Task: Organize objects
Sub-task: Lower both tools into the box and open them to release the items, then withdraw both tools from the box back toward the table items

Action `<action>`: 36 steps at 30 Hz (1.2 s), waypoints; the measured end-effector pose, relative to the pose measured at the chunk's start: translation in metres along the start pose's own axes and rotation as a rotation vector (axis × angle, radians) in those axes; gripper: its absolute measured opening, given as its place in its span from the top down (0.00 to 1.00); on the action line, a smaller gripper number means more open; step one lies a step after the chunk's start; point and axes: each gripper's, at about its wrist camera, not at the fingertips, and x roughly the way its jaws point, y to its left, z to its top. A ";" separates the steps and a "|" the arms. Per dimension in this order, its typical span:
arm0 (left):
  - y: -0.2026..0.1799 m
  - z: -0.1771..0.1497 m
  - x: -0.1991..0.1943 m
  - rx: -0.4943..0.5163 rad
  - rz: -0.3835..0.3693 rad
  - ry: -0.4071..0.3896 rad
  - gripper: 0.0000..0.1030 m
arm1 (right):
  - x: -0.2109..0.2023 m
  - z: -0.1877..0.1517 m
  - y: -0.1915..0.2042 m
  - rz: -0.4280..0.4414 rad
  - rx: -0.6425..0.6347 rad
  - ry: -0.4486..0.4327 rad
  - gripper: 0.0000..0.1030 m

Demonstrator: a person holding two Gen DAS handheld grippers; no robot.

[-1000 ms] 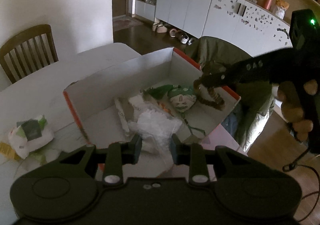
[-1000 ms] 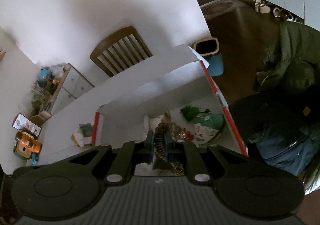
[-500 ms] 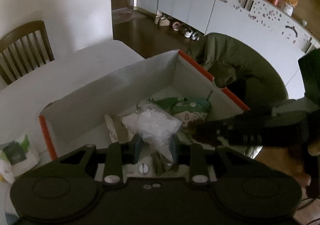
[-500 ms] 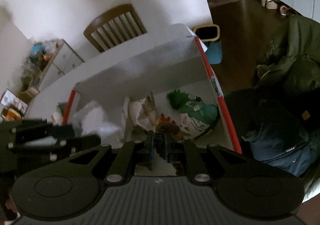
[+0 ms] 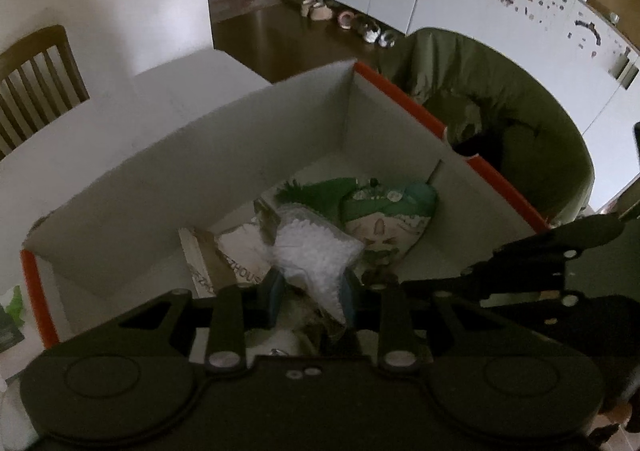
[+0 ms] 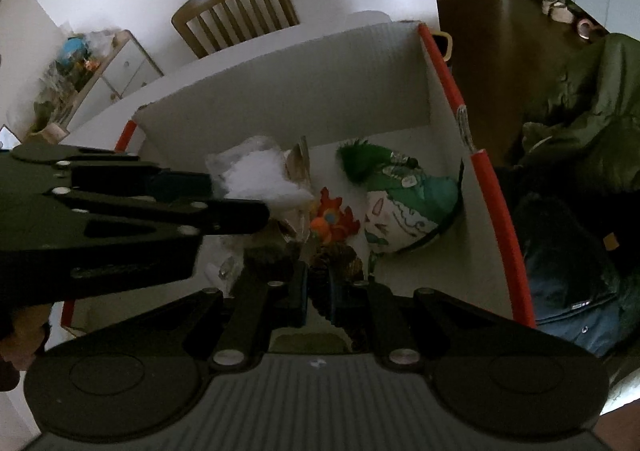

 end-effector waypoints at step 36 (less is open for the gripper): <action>0.008 -0.024 -0.056 -0.062 -0.004 -0.108 0.42 | -0.055 -0.005 0.004 0.008 -0.044 -0.096 0.77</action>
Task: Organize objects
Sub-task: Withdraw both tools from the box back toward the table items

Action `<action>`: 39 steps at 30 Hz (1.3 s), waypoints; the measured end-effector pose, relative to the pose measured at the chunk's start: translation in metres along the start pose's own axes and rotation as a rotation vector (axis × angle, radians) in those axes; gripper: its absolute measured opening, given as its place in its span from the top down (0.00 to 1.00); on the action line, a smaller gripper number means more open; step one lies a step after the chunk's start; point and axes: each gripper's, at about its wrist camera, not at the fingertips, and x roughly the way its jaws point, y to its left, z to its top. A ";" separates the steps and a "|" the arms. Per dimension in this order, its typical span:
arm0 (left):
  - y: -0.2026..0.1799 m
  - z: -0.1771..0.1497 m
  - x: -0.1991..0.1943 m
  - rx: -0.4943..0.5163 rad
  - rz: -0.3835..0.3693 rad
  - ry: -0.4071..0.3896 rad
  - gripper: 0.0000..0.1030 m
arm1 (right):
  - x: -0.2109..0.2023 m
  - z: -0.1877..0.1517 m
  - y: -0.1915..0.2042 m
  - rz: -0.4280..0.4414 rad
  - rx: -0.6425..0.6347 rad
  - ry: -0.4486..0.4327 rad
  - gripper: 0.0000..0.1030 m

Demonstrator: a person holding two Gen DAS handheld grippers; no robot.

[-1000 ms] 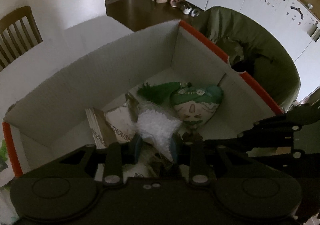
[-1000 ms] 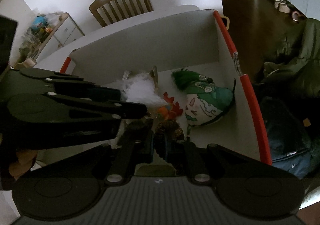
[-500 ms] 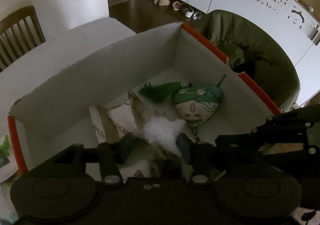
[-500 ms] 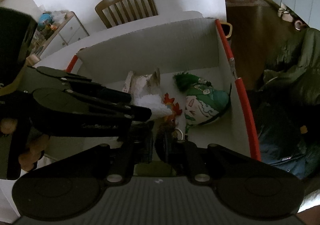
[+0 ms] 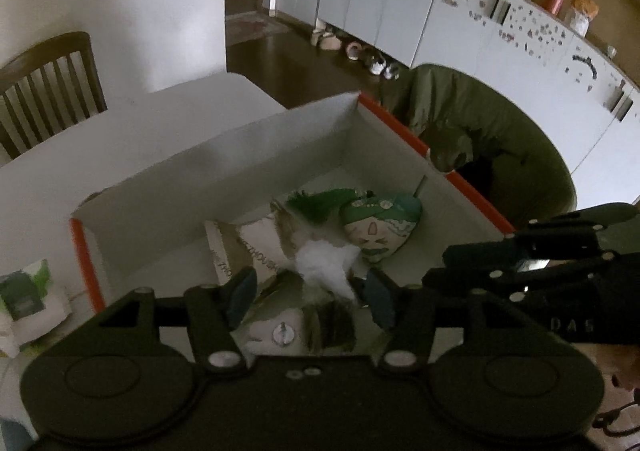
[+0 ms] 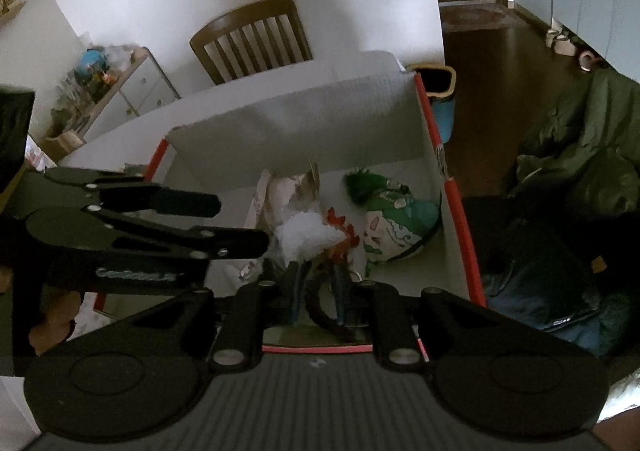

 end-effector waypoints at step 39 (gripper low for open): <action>0.113 -0.096 -0.159 -0.153 0.107 -0.201 0.01 | -0.042 -0.016 0.147 0.058 -0.114 -0.108 0.25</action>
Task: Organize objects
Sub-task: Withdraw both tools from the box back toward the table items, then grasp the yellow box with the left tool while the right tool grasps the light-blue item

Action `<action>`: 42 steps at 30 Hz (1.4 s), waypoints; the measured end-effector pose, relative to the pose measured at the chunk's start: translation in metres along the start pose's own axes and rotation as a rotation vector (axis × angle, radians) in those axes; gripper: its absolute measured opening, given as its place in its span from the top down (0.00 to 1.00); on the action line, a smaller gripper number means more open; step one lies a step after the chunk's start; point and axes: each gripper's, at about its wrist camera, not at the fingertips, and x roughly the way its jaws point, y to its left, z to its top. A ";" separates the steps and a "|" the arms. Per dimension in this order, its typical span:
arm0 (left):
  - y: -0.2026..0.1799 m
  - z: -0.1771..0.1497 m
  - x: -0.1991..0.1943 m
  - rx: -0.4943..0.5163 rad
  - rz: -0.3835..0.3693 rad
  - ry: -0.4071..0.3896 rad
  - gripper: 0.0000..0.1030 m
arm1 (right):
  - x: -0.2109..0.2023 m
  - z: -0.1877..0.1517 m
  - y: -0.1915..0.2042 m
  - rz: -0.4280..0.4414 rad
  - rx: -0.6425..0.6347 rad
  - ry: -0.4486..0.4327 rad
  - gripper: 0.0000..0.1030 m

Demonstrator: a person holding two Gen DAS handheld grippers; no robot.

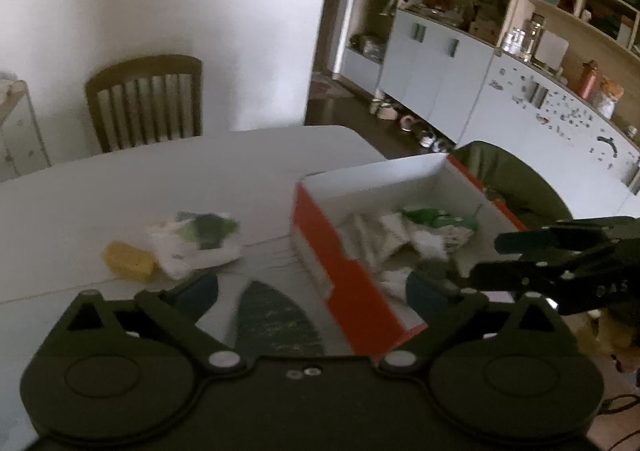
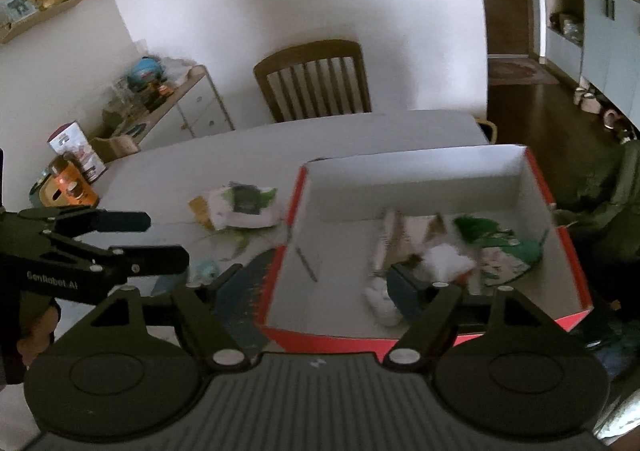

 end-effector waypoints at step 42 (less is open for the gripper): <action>0.191 -0.027 0.115 0.113 0.109 0.072 0.01 | 0.171 -0.010 0.153 -0.002 -0.141 0.228 0.25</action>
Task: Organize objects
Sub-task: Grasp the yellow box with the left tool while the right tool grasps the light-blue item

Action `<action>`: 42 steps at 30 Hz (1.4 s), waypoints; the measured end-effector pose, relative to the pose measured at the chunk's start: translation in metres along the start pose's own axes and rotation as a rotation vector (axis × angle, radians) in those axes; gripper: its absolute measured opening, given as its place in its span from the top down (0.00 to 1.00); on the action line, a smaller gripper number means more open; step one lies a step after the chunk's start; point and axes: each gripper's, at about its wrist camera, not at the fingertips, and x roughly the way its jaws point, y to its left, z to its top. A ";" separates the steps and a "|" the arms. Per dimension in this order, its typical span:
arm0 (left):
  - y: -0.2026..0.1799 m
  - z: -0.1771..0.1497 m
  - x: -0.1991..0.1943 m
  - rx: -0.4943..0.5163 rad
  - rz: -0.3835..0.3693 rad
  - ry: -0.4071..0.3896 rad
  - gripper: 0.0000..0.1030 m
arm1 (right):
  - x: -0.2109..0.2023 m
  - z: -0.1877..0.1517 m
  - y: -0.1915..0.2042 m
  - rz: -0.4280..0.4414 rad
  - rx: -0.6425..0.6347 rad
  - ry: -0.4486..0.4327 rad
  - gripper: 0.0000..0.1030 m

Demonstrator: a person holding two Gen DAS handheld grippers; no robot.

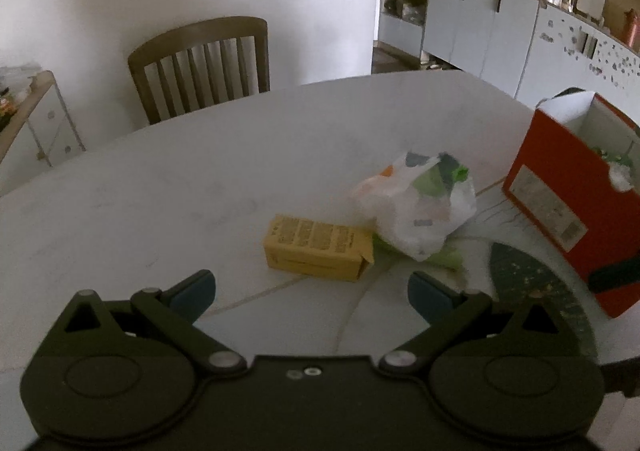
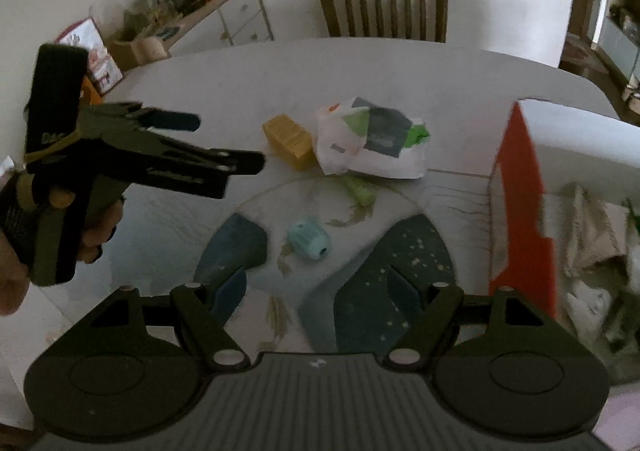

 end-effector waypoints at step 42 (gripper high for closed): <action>-0.001 0.004 0.056 0.093 -0.025 -0.023 0.31 | 0.104 0.024 0.018 -0.037 -0.128 0.104 0.66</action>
